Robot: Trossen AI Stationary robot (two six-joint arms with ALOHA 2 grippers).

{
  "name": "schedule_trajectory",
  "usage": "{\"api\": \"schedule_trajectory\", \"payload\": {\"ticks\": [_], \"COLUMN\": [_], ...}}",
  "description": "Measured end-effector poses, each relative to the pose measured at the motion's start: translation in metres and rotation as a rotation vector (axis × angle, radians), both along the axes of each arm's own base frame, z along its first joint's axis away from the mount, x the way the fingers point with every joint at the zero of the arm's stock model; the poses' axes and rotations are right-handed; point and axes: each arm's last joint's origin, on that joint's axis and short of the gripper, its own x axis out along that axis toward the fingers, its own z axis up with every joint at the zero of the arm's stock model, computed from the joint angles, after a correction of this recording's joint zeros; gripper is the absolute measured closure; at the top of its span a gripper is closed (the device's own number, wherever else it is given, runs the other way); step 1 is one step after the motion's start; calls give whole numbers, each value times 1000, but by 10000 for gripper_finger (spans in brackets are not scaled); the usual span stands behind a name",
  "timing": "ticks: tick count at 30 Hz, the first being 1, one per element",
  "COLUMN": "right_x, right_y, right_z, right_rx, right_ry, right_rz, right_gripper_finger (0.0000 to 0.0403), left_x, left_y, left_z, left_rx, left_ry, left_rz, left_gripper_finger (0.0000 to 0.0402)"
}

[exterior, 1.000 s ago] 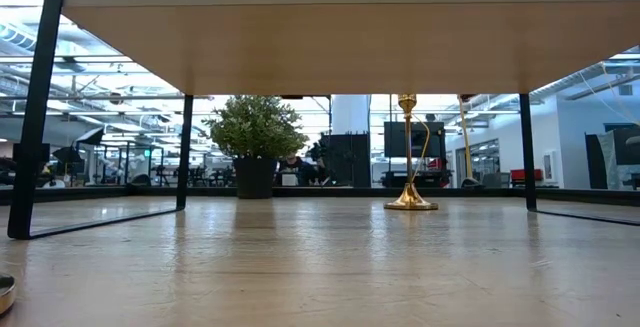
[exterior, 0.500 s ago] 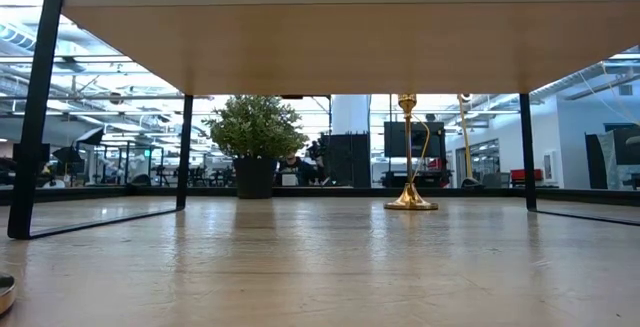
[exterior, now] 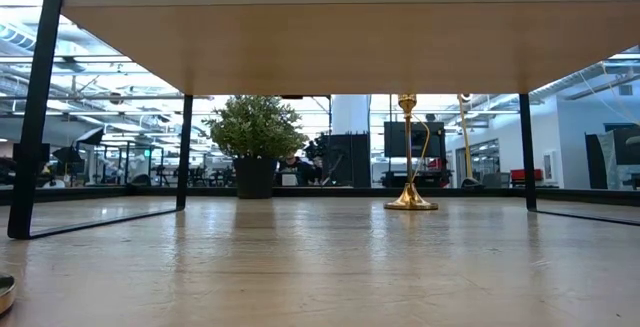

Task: Pick & Place candle stick holders
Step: Put the top candle holder on the shelf aligned with the other candle holder

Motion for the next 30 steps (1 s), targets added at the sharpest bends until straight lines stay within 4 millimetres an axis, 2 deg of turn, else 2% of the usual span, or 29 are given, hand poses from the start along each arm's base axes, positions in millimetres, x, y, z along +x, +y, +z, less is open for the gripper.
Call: {"api": "schedule_trajectory", "payload": {"ticks": [10, 15, 23, 30], "right_x": [13, 16, 28, 33], "right_y": [7, 5, 5, 6], "right_z": [0, -3, -22, -23], "right_rx": [-115, -115, -82, -87], "right_ry": [-59, -64, 20, -6], "right_rz": [10, -1, -29, -32], "right_gripper_finger": [138, 137, 137, 137], "left_x": [-3, -4, -5, -7], "left_y": [-4, -6, -9, -12], "left_z": [0, 0, 0, 1], "left_rx": [12, 12, 4, 3], "left_ry": [-3, -4, -12, -15], "left_rz": [3, -3, -8, -15], "left_gripper_finger": [401, 401, 401, 401]}}
